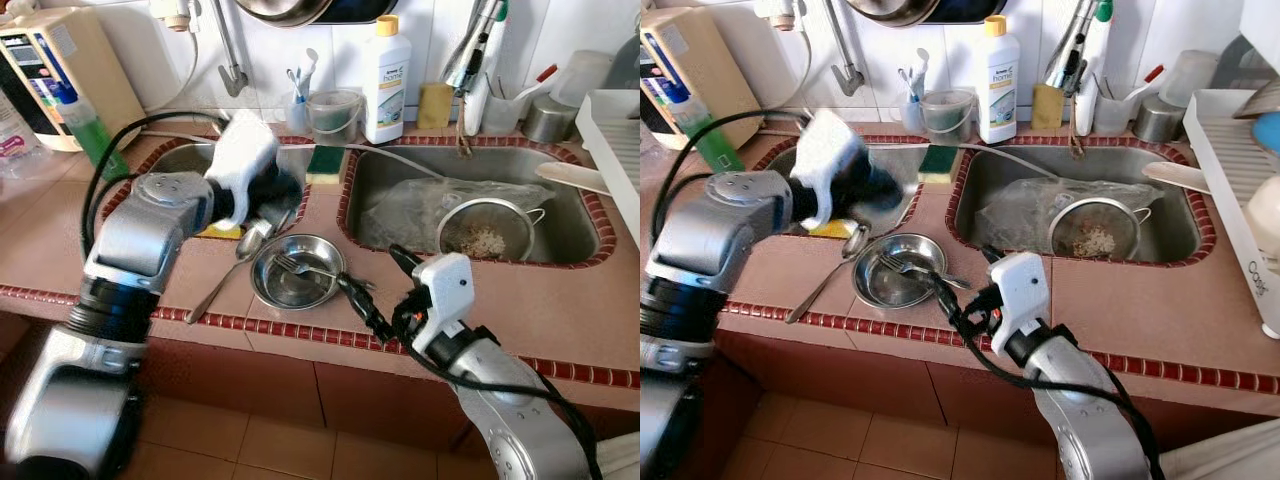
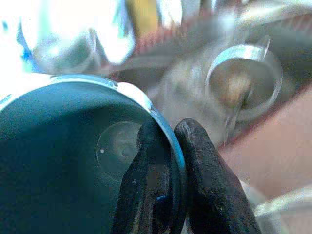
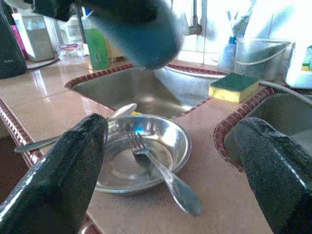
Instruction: Kitchen organization
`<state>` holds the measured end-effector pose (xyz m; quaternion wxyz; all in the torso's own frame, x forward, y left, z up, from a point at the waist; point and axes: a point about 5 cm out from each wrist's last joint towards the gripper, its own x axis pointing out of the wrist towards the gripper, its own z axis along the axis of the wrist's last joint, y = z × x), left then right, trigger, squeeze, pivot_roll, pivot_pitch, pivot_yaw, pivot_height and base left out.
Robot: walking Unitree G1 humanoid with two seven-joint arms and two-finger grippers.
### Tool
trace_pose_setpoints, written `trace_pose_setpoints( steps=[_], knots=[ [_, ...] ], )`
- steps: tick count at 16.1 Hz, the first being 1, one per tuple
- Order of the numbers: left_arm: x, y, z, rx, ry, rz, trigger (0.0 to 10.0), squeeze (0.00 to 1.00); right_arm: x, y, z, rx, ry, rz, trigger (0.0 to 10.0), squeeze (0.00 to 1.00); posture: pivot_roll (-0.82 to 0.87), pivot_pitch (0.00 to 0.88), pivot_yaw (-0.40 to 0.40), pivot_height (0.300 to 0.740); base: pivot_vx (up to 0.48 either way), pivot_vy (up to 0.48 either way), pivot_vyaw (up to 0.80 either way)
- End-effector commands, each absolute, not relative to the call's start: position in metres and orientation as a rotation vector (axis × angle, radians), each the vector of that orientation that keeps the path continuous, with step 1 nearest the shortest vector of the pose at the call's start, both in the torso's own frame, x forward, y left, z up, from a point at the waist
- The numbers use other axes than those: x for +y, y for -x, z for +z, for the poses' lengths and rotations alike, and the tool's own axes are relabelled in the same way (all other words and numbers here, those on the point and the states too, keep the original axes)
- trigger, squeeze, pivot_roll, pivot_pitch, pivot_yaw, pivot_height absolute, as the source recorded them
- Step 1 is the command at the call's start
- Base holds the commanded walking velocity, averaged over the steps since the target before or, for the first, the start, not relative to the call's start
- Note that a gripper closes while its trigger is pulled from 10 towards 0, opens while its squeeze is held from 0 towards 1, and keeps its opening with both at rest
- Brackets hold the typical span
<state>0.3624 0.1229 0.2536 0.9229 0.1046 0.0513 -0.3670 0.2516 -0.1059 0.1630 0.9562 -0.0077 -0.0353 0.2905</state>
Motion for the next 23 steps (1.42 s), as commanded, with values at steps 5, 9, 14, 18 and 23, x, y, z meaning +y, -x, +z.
trace_pose_setpoints(
  steps=[5, 9, 14, 18, 23],
  knots=[
    [0.116, -0.348, 0.225, -0.126, 0.055, -0.575, 10.0, 0.00, -0.120, -0.279, 0.173, -0.176, -0.021, 0.360, 10.0, 0.00, -0.17, 0.005, 0.073, 0.736, 0.000, 0.000, 0.00],
    [0.117, -0.334, 0.191, -0.125, 0.049, -0.495, 10.0, 0.00, -0.137, -0.294, 0.173, -0.218, -0.076, 0.156, 10.0, 0.00, -0.16, 0.000, 0.057, 0.736, 0.000, 0.000, 0.00],
    [0.133, -0.334, 0.181, -0.173, 0.030, -0.316, 10.0, 0.00, -0.140, -0.301, 0.167, -0.226, -0.048, 0.086, 10.0, 0.00, -0.15, 0.000, 0.045, 0.736, 0.000, 0.000, 0.00],
    [0.132, -0.337, 0.187, -0.216, 0.049, -0.303, 10.0, 0.00, -0.139, -0.305, 0.167, -0.233, -0.026, 0.073, 10.0, 0.00, -0.16, 0.000, 0.047, 0.736, 0.000, 0.000, 0.00],
    [0.127, -0.337, 0.189, -0.223, 0.073, -0.348, 10.0, 0.00, -0.137, -0.307, 0.165, -0.238, -0.007, 0.082, 10.0, 0.00, -0.16, 0.001, 0.041, 0.736, 0.000, 0.280, 0.00]
  ],
)
